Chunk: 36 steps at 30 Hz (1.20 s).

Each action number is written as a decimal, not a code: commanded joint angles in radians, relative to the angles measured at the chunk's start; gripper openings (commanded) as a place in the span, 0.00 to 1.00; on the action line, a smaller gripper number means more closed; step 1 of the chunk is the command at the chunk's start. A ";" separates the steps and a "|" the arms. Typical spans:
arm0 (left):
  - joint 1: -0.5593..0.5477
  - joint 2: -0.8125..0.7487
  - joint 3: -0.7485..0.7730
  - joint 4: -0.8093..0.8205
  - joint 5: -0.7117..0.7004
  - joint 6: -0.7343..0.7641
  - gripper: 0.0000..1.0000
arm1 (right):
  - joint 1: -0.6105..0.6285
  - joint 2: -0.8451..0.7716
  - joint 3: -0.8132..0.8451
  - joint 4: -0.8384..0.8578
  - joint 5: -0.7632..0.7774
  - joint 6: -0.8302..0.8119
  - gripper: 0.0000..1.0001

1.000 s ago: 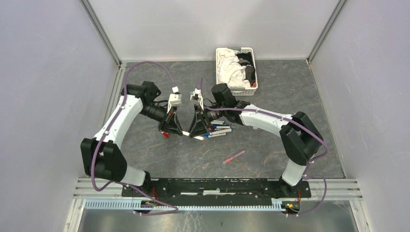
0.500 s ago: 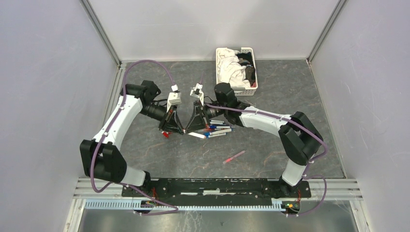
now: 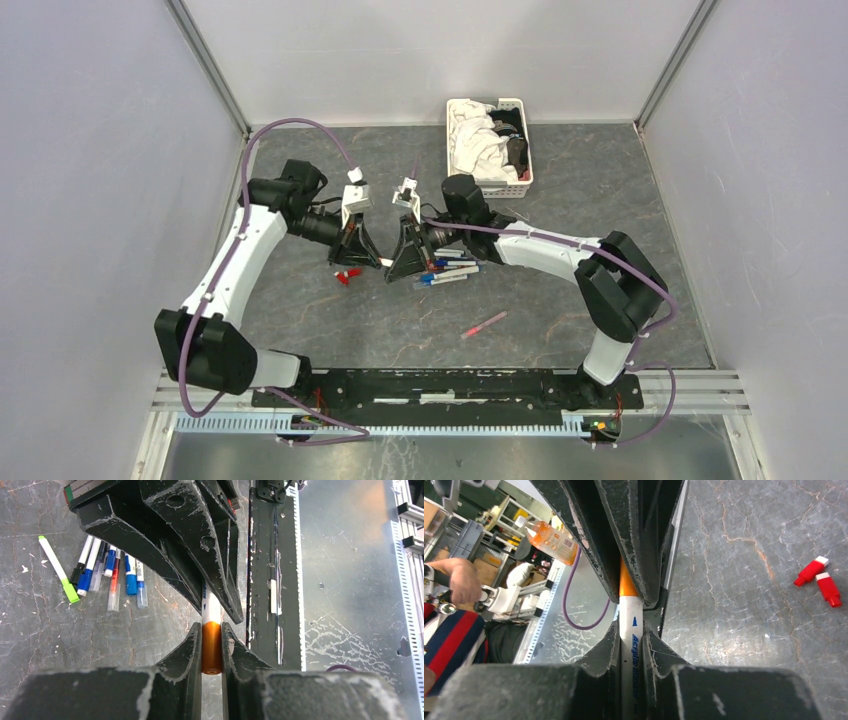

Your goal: Open the pen caps

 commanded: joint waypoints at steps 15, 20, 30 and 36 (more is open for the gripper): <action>-0.005 0.068 0.086 -0.165 -0.050 0.132 0.53 | -0.005 -0.036 0.063 -0.302 0.019 -0.260 0.00; -0.043 0.096 0.086 -0.164 -0.031 0.132 0.53 | 0.001 -0.026 0.085 -0.286 0.004 -0.246 0.00; -0.050 0.116 0.068 -0.134 -0.032 0.115 0.34 | 0.003 -0.009 0.103 -0.253 -0.011 -0.214 0.00; -0.055 0.121 0.076 -0.138 -0.034 0.118 0.02 | 0.001 0.002 0.111 -0.274 -0.011 -0.225 0.00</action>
